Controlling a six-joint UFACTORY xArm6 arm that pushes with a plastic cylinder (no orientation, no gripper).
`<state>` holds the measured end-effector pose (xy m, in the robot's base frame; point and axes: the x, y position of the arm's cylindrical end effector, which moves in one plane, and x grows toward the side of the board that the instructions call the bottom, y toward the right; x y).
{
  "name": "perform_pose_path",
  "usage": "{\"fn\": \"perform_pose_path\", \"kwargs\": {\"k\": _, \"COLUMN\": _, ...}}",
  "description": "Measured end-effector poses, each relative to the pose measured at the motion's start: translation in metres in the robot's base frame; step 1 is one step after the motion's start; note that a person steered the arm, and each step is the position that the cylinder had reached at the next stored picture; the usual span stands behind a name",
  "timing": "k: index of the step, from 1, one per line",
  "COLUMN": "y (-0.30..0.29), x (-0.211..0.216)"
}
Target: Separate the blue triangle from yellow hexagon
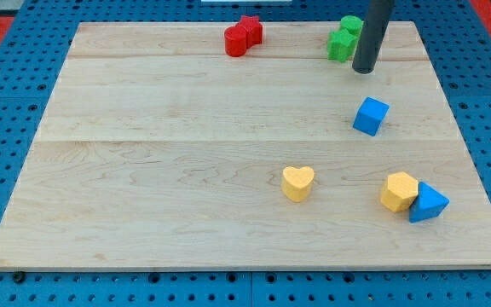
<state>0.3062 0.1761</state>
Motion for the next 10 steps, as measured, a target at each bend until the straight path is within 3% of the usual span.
{"fn": "perform_pose_path", "kwargs": {"k": 1, "y": 0.000, "x": 0.000}}
{"fn": "perform_pose_path", "kwargs": {"k": 3, "y": 0.069, "x": 0.022}}
{"fn": "perform_pose_path", "kwargs": {"k": 5, "y": 0.093, "x": 0.113}}
{"fn": "perform_pose_path", "kwargs": {"k": 7, "y": 0.099, "x": 0.285}}
{"fn": "perform_pose_path", "kwargs": {"k": 8, "y": 0.082, "x": 0.303}}
{"fn": "perform_pose_path", "kwargs": {"k": 10, "y": 0.054, "x": 0.260}}
